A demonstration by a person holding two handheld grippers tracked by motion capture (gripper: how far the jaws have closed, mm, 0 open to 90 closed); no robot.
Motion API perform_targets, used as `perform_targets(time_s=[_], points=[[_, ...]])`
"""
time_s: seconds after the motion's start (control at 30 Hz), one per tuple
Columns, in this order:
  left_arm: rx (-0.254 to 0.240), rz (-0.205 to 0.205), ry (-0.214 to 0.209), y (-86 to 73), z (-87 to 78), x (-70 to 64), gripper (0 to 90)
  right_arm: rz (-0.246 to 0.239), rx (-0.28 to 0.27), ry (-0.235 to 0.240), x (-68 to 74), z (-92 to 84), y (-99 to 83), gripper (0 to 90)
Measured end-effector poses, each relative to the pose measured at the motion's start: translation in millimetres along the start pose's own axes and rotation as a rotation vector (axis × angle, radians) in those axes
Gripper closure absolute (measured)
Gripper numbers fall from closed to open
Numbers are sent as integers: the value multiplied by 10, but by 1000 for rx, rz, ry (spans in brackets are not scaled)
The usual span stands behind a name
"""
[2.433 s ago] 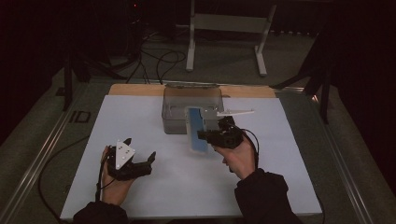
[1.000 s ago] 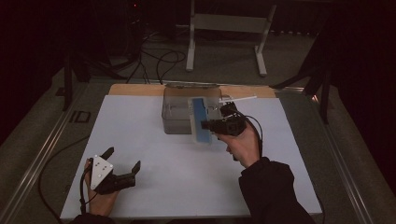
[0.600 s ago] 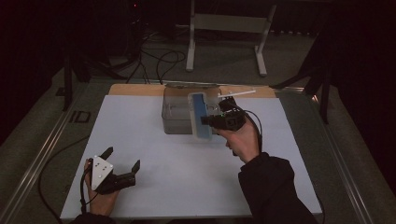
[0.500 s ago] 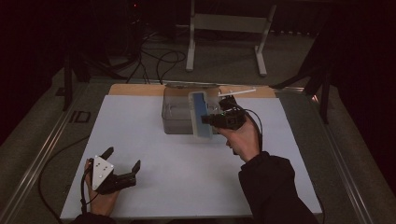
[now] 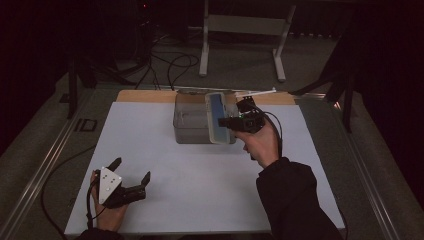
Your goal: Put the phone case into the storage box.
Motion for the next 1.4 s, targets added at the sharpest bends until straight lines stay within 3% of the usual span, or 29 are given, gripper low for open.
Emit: perform_targets(time_s=[1.4], points=[[-4,10,2,10,-1,-20,3,11,-23,-63,-95,39,329,807]])
Point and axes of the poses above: each handheld gripper's, and its own axes: z roughly forward along the jaws, y roughly out of its top, x roughly to its left, the point moved 6 cm from there along z, roughly forward along the jaws, and after that the axes turned 15 degrees about z, right-handed, at the moved point
